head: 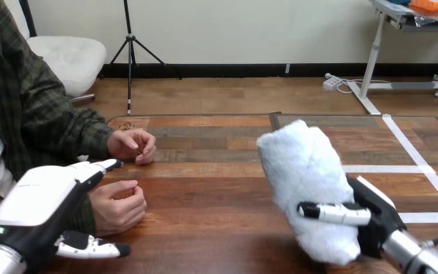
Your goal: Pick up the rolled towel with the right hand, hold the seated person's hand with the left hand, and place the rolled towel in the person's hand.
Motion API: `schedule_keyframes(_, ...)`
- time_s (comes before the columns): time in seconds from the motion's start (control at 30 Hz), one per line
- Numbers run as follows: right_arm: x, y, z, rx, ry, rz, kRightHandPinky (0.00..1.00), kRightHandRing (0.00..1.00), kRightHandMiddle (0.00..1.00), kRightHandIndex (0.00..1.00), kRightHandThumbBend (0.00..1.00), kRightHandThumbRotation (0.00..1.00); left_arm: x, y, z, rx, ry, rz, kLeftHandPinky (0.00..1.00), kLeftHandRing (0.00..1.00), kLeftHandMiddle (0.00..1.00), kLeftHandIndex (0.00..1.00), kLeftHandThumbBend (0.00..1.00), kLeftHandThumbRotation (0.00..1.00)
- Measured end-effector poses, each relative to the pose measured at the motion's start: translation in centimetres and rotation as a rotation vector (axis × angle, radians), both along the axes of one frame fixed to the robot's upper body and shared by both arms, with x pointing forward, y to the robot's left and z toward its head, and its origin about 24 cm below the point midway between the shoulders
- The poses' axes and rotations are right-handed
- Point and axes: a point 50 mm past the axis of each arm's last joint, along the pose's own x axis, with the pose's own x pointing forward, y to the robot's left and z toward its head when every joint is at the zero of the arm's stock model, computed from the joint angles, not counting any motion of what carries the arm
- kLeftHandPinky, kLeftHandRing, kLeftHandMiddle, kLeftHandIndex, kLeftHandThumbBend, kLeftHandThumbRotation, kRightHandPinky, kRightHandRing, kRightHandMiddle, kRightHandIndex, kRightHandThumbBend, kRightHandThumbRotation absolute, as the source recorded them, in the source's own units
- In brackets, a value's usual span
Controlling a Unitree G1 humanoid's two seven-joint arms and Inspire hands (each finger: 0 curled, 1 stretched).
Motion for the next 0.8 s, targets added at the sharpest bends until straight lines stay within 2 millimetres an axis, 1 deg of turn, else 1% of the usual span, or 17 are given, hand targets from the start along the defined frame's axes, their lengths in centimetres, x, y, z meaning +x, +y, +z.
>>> schedule_keyframes(0.43,-1.9,0.1,0.0,0.004,0.01,0.002,0.13,0.18,0.25,0.37,0.86,0.0,1.0,1.6,-0.4,0.034,0.035,0.045,0.82,0.86,0.85,0.86,1.0,0.35)
schedule_keyframes(0.63,-2.7,0.1,0.2,-0.003,0.01,0.005,0.12,0.17,0.25,0.35,0.85,0.0,1.4,2.4,-0.9,0.06,0.059,0.071,0.81,0.86,0.85,0.85,1.0,0.36)
schedule_keyframes(0.8,-3.3,0.2,0.5,-0.007,0.003,0.01,0.12,0.17,0.26,0.34,0.87,0.0,1.8,3.1,-1.4,0.082,0.085,0.09,0.8,0.85,0.85,0.85,1.0,0.37)
